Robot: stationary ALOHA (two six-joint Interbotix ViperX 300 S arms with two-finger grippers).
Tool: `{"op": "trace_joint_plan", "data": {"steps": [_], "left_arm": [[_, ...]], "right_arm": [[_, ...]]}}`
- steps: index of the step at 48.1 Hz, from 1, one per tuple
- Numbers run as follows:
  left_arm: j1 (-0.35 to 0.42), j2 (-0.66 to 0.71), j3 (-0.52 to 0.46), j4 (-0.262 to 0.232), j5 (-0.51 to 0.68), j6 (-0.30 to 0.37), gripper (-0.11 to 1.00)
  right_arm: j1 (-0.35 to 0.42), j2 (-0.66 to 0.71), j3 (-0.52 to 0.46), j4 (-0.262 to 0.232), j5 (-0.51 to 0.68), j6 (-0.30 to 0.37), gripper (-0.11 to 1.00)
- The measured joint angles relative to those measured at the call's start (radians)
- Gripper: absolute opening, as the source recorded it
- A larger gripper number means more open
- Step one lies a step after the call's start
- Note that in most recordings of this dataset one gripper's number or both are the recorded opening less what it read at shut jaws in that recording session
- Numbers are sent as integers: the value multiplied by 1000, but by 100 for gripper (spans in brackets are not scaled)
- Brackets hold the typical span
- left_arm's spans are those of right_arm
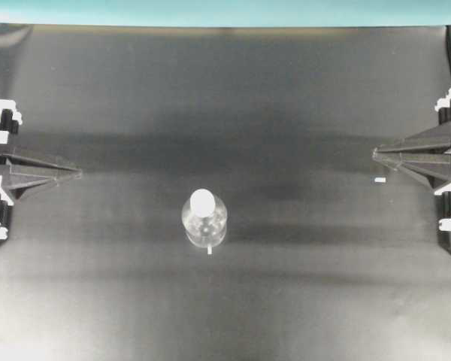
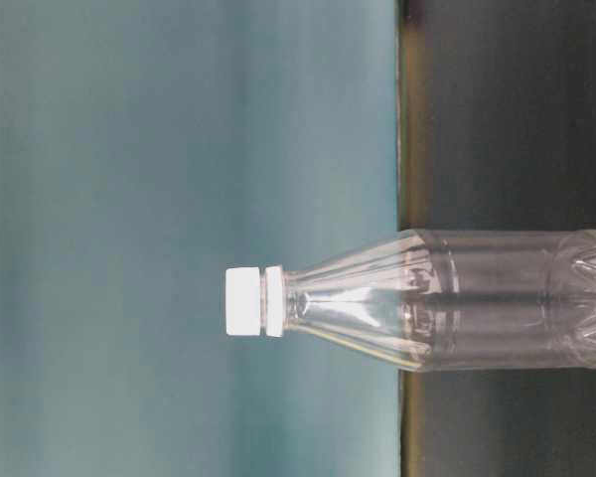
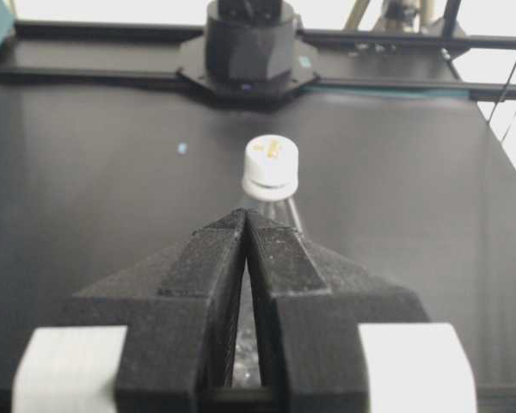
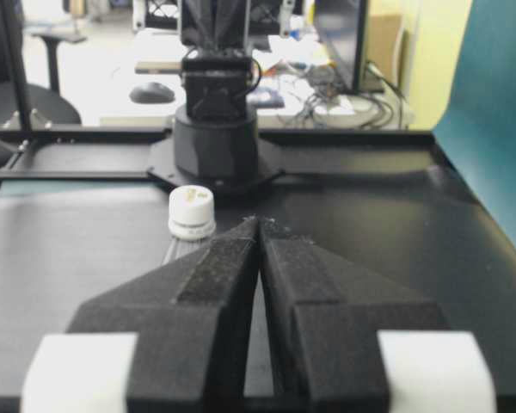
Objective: Open the bottle cap by holding the bottle with the left arm and twisting the cap with the right arm.
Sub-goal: 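Move the left gripper to the clear bottle and close around its body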
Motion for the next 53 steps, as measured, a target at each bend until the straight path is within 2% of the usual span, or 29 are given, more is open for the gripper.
{"op": "trace_joint_plan", "data": {"steps": [3, 6, 13, 22, 24, 27, 35, 39, 41, 48, 53], "left_arm": [[0, 18, -23, 15, 0, 0, 17], [2, 67, -66, 32, -3, 6, 9], [5, 172, -123, 37, -26, 6, 9], [18, 311, -179, 37, -140, 8, 11], [23, 344, -193, 37, -160, 9, 15], [26, 383, -212, 38, -176, 8, 28], [28, 505, -270, 38, -195, 6, 77], [28, 569, -291, 38, -222, -3, 95], [28, 601, -301, 38, -250, -8, 98], [23, 693, -325, 37, -364, -17, 96], [12, 750, -336, 38, -402, -34, 97]], "right_arm": [[0, 3, 2, 2, 0, 3, 6], [0, 12, 2, 11, 5, 9, 0], [0, 32, 2, 25, 28, 12, 0], [0, 43, 2, 28, 32, 14, 0], [0, 43, 2, 28, 34, 14, 0], [-2, 43, 0, 29, 34, 14, 0], [0, 43, 2, 32, 35, 14, 0], [-2, 43, 2, 41, 37, 15, 0], [-2, 40, 2, 51, 37, 15, 0], [-2, 34, 0, 69, 40, 15, 0], [0, 34, 2, 78, 40, 17, 0]]}}
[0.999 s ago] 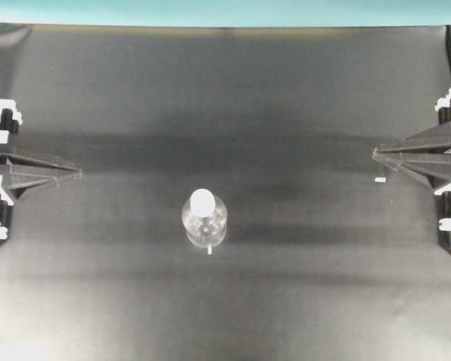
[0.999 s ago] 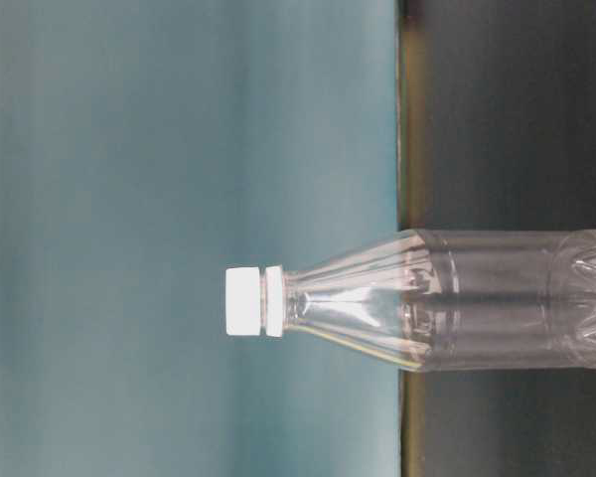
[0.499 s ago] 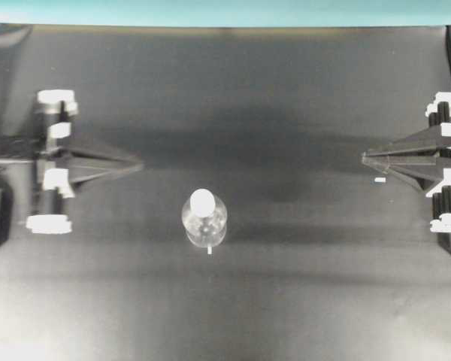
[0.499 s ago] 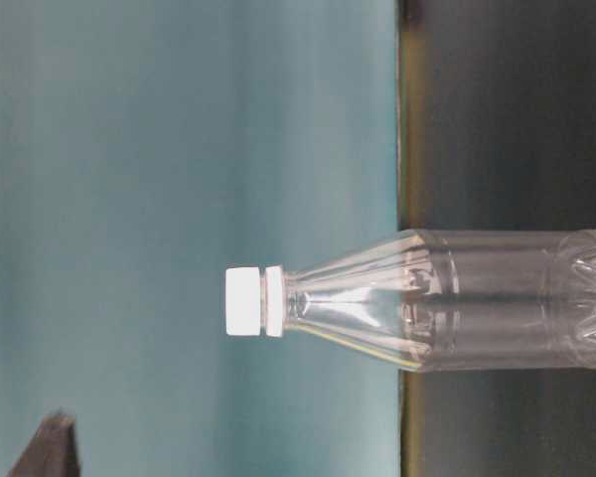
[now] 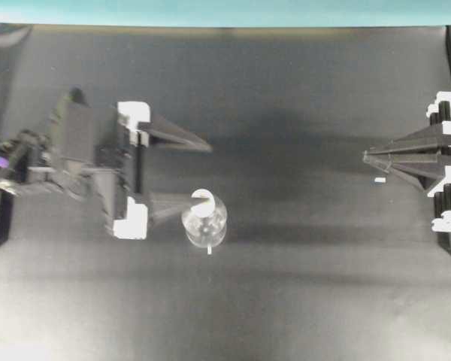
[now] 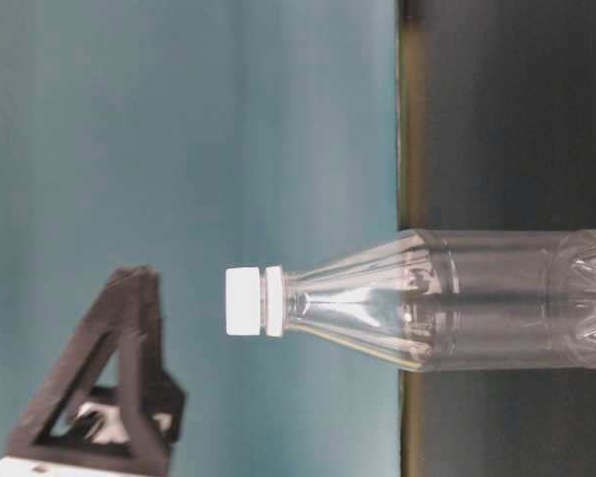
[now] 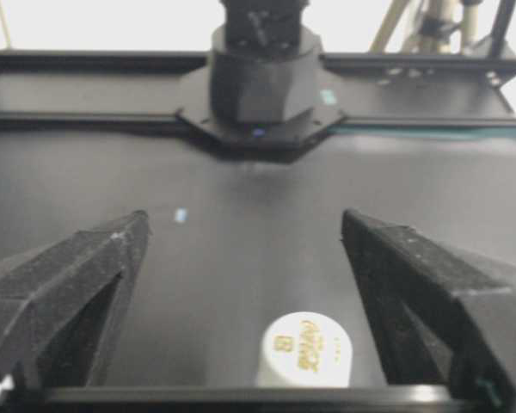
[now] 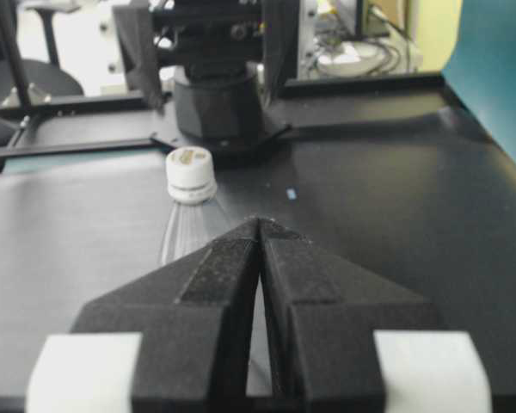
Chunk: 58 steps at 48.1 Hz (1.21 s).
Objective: Open the bottle cap by holding the bottle with the left arm and twisting the cap with the right arm.
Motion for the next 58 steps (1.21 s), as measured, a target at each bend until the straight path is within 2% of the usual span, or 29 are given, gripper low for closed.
{"op": "trace_joint_plan", "data": {"steps": [15, 34, 48, 58], "left_arm": [[-43, 115, -9, 0, -40, -20, 98], [-44, 262, -9, 0, -138, -52, 98], [-46, 367, 15, 0, -225, -94, 98], [-46, 422, 51, 0, -233, -100, 98]], "right_arm": [[0, -2, 0, 6, 15, 83, 0], [0, -2, -2, 6, 18, 101, 0], [-2, -2, 0, 6, 49, 176, 0], [-2, -3, 0, 6, 67, 184, 0]]}}
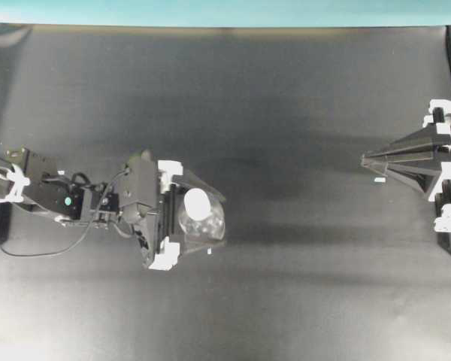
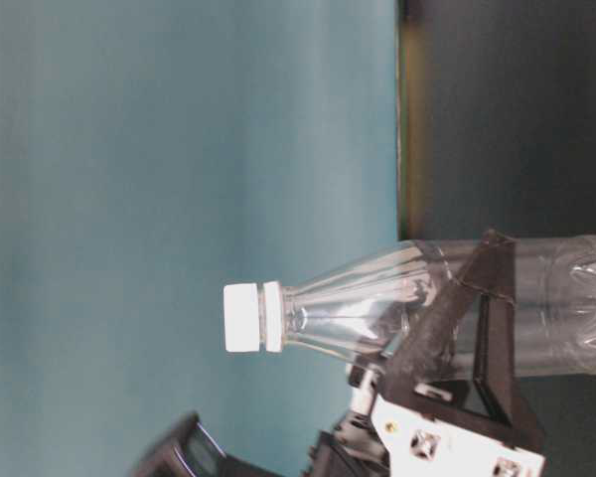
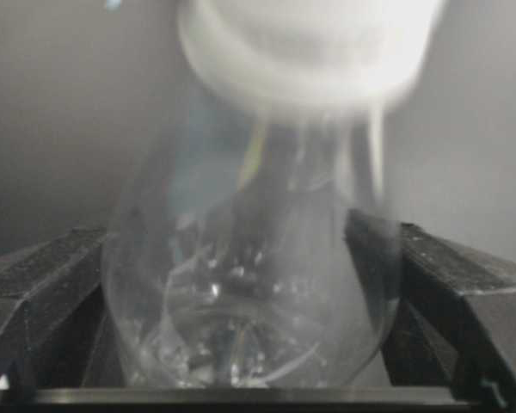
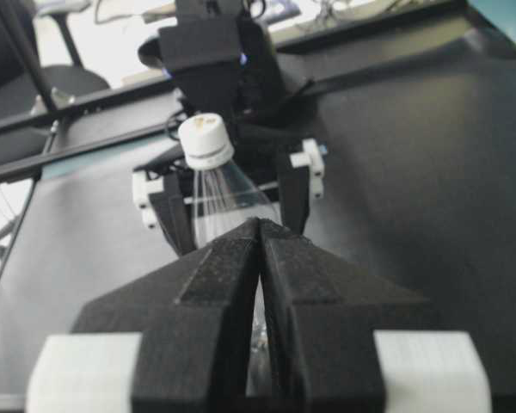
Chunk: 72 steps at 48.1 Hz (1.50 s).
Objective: Open the bottle cap by holding the bottle with the left arm and twisting the cap with the right arm.
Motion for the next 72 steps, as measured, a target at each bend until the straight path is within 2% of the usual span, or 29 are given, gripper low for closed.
{"op": "trace_joint_plan", "data": {"steps": [14, 21, 31, 36, 42, 52, 61, 66, 72], "left_arm": [[-5, 41, 3, 0, 2, -2, 98], [-6, 77, 3, 0, 40, -2, 98], [-8, 78, 3, 2, 54, -2, 97], [-11, 78, 3, 0, 55, -2, 92], [-12, 77, -2, 2, 55, -2, 81], [-15, 77, -2, 0, 52, 8, 81], [-18, 78, -2, 0, 49, 12, 81], [-20, 77, -2, 0, 41, 12, 81], [-25, 77, 2, 0, 28, 14, 81]], "right_arm": [[0, -2, -2, 2, 9, 2, 0], [0, -2, 0, 2, 17, 5, 0], [0, -6, -2, 2, 64, 57, 0], [0, -5, -20, 2, 118, 91, 0], [5, 15, -106, 2, 278, 130, 0], [15, 107, -324, 2, 637, 141, 0], [12, 219, -499, 2, 876, 143, 2], [12, 313, -588, 20, 985, 144, 16], [8, 419, -676, 55, 1091, 144, 48]]}}
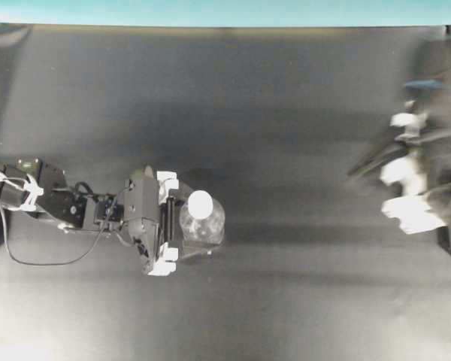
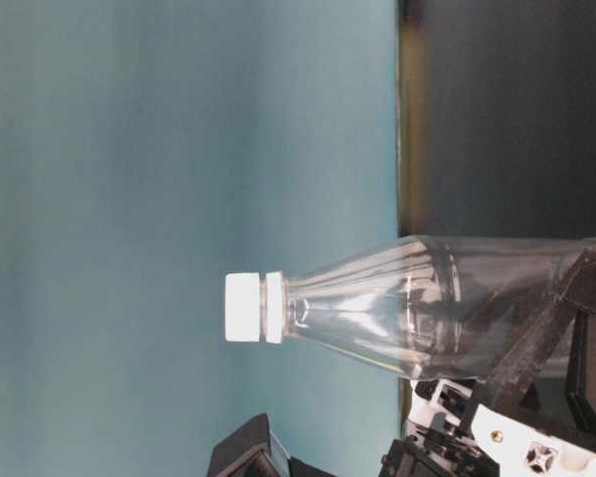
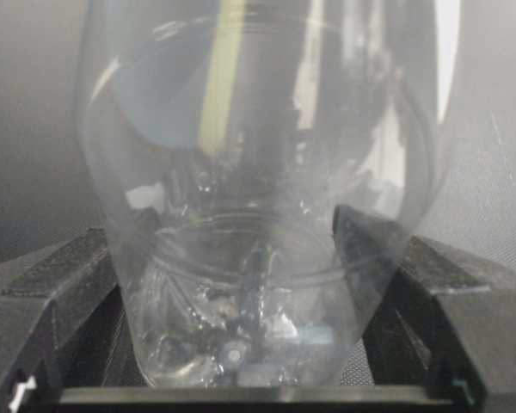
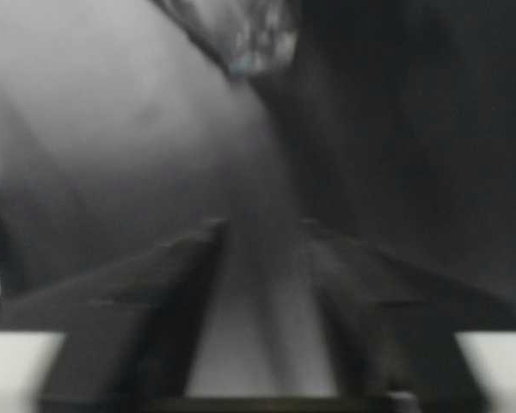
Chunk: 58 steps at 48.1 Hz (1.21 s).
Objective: Open the bottle cap by holding the bottle with the left arm and twisting the cap with the right arm.
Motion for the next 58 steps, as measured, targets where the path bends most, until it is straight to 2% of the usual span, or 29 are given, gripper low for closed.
{"op": "trace_joint_plan", "data": {"steps": [4, 8, 17, 22, 26, 36, 39, 42, 48, 58], "left_arm": [[0, 0, 0, 0, -3, 0, 81], [0, 0, 2, 0, -3, 0, 81], [-2, 0, 2, 0, -3, 0, 81], [-3, 0, 2, 0, -2, 0, 81], [-2, -2, 3, 0, 0, 0, 81], [-3, -5, 11, 0, 2, 0, 81], [-3, -5, 11, 0, 3, 0, 81], [-5, -5, 11, 0, 3, 0, 81], [-3, -5, 11, 0, 3, 0, 81], [-3, -5, 12, 0, 3, 0, 81]], "right_arm": [[0, 67, -72, 21, 46, 0, 71], [-2, 129, -143, 31, 66, 0, 83], [-14, 284, -314, 51, 106, 17, 78], [-32, 385, -426, 80, 190, 117, 78], [-49, 466, -518, 81, 278, 183, 78], [-91, 630, -699, 104, 445, 256, 78], [-92, 669, -749, 112, 474, 295, 78], [-86, 710, -798, 120, 494, 360, 78], [-69, 770, -856, 123, 502, 426, 78], [-48, 822, -873, 123, 494, 437, 78]]}}
